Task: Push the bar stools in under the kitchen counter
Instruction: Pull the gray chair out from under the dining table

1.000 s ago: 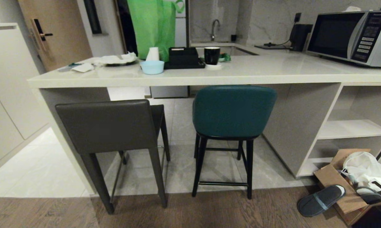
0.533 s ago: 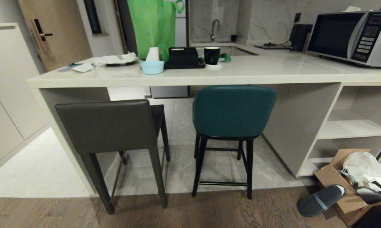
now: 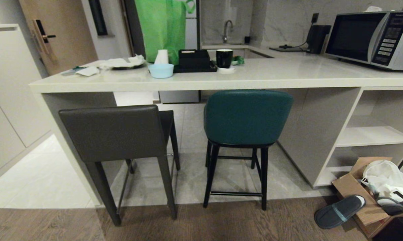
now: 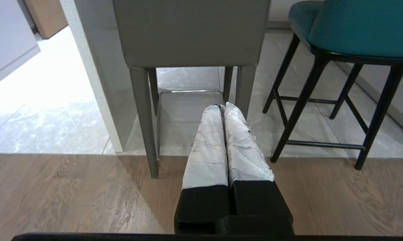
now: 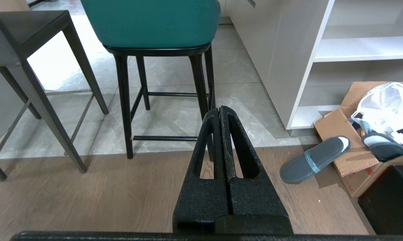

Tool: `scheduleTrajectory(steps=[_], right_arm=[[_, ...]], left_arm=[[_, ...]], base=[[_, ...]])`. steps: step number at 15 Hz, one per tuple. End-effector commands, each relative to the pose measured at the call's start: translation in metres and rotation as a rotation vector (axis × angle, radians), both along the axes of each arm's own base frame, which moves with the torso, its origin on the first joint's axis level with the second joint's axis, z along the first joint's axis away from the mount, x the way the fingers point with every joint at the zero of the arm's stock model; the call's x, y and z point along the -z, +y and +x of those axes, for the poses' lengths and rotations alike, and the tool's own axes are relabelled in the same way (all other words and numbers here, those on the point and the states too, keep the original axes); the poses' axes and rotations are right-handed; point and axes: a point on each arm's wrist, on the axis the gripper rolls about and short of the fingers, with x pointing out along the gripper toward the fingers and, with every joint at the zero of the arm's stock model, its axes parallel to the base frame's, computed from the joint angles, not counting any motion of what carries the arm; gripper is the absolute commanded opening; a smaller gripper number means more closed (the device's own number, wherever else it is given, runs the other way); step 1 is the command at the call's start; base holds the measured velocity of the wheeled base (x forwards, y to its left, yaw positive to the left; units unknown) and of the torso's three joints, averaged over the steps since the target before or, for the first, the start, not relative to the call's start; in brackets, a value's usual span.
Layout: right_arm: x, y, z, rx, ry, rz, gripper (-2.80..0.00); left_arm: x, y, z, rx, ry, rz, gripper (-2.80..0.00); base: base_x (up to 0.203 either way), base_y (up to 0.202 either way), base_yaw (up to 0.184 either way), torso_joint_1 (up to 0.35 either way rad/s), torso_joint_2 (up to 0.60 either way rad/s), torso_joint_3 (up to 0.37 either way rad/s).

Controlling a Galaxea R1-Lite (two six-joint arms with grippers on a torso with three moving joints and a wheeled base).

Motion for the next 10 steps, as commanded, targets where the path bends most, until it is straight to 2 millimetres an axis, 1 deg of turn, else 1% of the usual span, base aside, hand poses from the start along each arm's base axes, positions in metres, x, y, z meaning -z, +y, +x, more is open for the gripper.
scheduleTrajectory(steps=[1,2,4,10], right_arm=[[-0.0001,0.0,0.0,0.0,0.0,0.0,-2.8],[-0.0001,0.0,0.0,0.0,0.0,0.001,-2.8],[-0.0001,0.0,0.0,0.0,0.0,0.0,-2.8],[-0.0001,0.0,0.0,0.0,0.0,0.001,-2.8]], left_arm=[[0.0008,0.0,0.0003,0.0,0.003,0.0,-2.8],[0.0012,0.0,0.0004,0.0,0.005,0.0,-2.8],[0.0012,0.0,0.0004,0.0,0.005,0.0,-2.8],[0.0008,0.0,0.0003,0.0,0.003,0.0,-2.8]], base=[[0.0,0.0,0.0,0.0,0.0,0.0],[0.0,0.0,0.0,0.0,0.0,0.0],[0.001,0.108,0.007,0.005,0.01,0.0],[0.0,0.196,0.0,0.003,0.0,0.002]])
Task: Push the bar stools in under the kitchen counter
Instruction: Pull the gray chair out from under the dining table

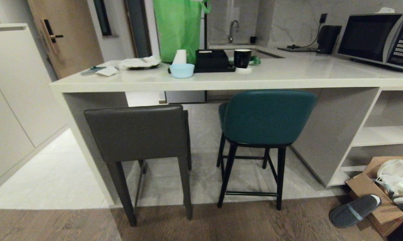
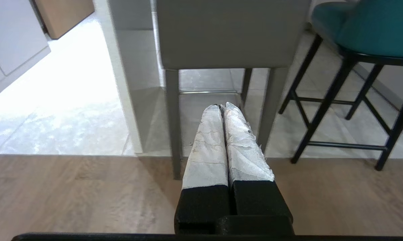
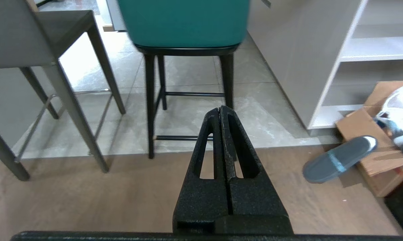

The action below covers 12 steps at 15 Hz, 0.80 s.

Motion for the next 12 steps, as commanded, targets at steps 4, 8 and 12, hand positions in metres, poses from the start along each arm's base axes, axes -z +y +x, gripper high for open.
scheduleTrajectory(steps=[4,8,12], right_arm=[[-0.0001,0.0,0.0001,0.0,0.001,0.001,-2.8],[-0.0001,0.0,0.0001,0.0,0.002,0.001,-2.8],[-0.0001,0.0,0.0,0.0,0.001,0.001,-2.8]], left_arm=[[0.0008,0.0,0.0003,0.0,0.003,-0.001,-2.8],[0.0012,0.0,0.0004,0.0,0.005,-0.002,-2.8],[0.0012,0.0,0.0004,0.0,0.005,-0.002,-2.8]], base=[[0.0,0.195,-0.001,0.001,0.01,0.001],[0.0,0.197,0.0,0.001,0.0,0.003],[0.0,0.197,-0.003,0.002,0.0,0.004]])
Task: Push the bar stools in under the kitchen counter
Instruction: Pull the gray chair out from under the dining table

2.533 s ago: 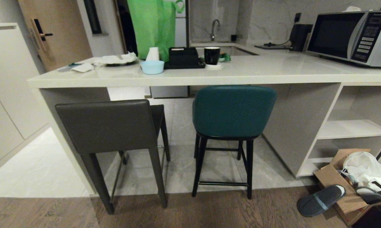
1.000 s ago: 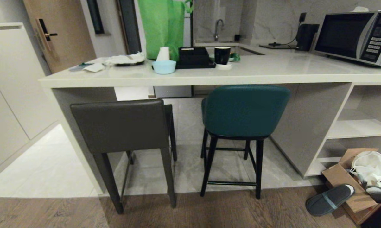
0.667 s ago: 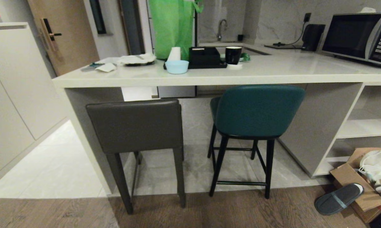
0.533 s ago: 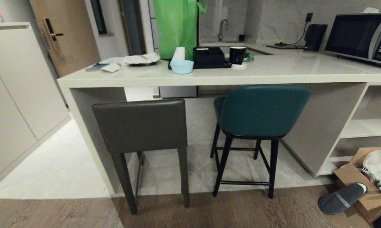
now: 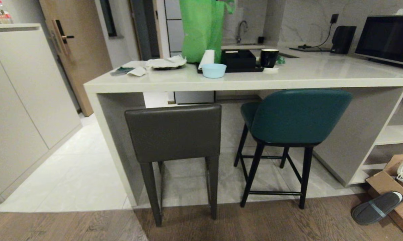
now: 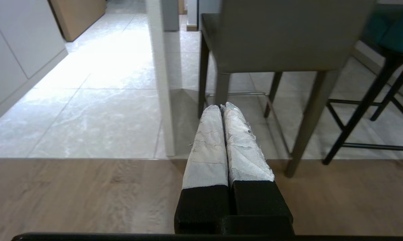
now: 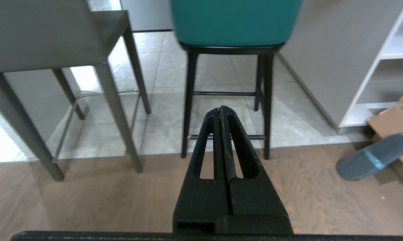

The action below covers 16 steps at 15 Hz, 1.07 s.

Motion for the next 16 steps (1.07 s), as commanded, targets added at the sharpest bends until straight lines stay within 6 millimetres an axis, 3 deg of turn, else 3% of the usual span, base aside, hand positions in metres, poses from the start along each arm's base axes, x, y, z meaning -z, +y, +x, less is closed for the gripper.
scheduleTrajectory(steps=[1,8,13,16], right_arm=[[-0.0002,0.0,0.0001,0.0,0.001,0.0,-2.8],[-0.0002,0.0,0.0,0.0,0.0,0.0,-2.8],[-0.0002,0.0,0.0001,0.0,0.001,0.0,-2.8],[-0.0002,0.0,0.0,0.0,0.0,0.0,-2.8]], left_arm=[[0.0009,0.0,0.0003,-0.001,0.003,0.0,-2.8],[0.0012,0.0,0.0004,-0.001,0.005,0.0,-2.8],[0.0012,0.0,0.0004,-0.001,0.005,-0.002,-2.8],[0.0012,0.0,0.0004,-0.001,0.005,-0.002,-2.8]], base=[[0.0,0.197,-0.005,-0.001,0.0,-0.002],[0.0,0.18,-0.001,0.003,0.0,0.002],[0.0,0.0,0.0,0.0,0.0,0.0],[0.168,0.0,-0.001,0.0,0.0,0.002]])
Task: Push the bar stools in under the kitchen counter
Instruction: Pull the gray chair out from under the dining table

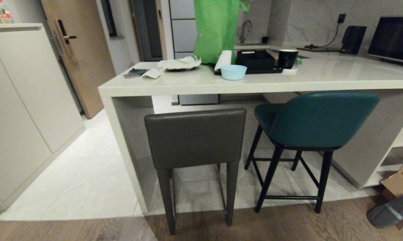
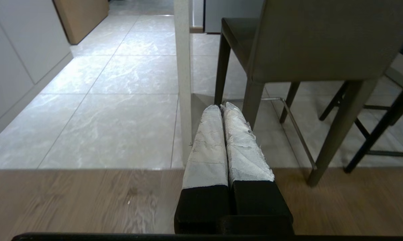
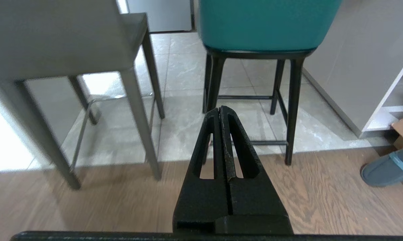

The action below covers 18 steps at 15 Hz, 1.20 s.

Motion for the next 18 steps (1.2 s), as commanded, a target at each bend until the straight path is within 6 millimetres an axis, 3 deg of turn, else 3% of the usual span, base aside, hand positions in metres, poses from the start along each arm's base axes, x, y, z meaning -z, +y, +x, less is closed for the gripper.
scheduleTrajectory(steps=[1,15,18], right_arm=[[0.0,0.0,0.0001,-0.001,0.001,0.0,-2.8],[0.0,0.0,0.0001,-0.001,0.001,0.0,-2.8],[-0.0002,0.0,0.0001,-0.001,-0.001,0.0,-2.8]], left_arm=[[0.0012,0.0,0.0004,0.0,0.006,0.0,-2.8],[0.0009,0.0,0.0003,0.0,0.004,0.0,-2.8],[0.0011,0.0,0.0004,0.0,0.005,0.0,-2.8]], base=[[0.191,0.0,0.004,-0.004,0.01,-0.001],[0.193,0.0,0.001,0.002,0.0,0.002],[0.097,0.0,0.002,0.005,0.0,0.002]])
